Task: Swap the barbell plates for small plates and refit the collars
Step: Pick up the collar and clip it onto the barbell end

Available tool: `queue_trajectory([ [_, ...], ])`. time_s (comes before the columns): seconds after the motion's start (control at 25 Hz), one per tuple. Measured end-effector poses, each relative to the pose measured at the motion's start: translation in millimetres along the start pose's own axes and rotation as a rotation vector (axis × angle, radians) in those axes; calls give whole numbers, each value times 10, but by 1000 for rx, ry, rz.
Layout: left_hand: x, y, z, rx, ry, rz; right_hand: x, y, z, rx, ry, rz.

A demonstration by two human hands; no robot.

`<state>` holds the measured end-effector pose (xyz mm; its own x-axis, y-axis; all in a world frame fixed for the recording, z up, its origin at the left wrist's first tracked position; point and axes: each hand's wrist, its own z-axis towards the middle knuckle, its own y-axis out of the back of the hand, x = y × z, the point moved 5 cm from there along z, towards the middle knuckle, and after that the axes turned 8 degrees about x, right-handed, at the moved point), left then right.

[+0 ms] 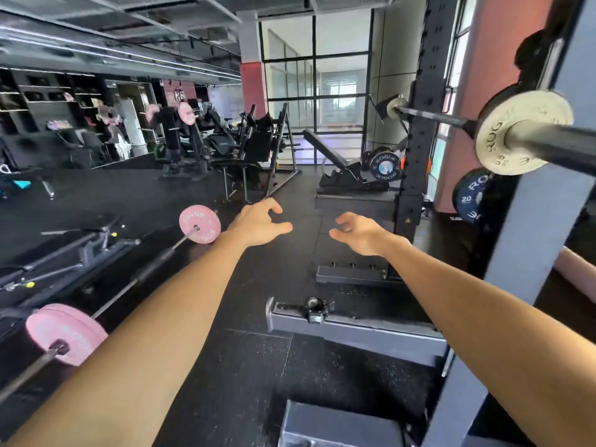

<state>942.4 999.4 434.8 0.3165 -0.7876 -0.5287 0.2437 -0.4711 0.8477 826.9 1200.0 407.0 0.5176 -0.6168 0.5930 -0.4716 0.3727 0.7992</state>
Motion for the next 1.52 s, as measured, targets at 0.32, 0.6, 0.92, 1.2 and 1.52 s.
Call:
queue_trajectory([
  [0.32,745,-1370,1111,212,115,-7,-1090,-919,1305,165,-146,-37],
  [0.6,1474,-2927,1646,489,203,34,-2104,-1990,2127,387,-288,-63],
  [0.92,1663,-3676,1647,529,115,155,-2476,-2418,2271,330,-301,-169],
  [1.2,1493,-3034,1454,416,48,-24,-2108,-2051,2048,187,-235,-70],
  [1.52,897,-1764,261,311,-86,-205,-987,-1324,647,27,-16,200],
])
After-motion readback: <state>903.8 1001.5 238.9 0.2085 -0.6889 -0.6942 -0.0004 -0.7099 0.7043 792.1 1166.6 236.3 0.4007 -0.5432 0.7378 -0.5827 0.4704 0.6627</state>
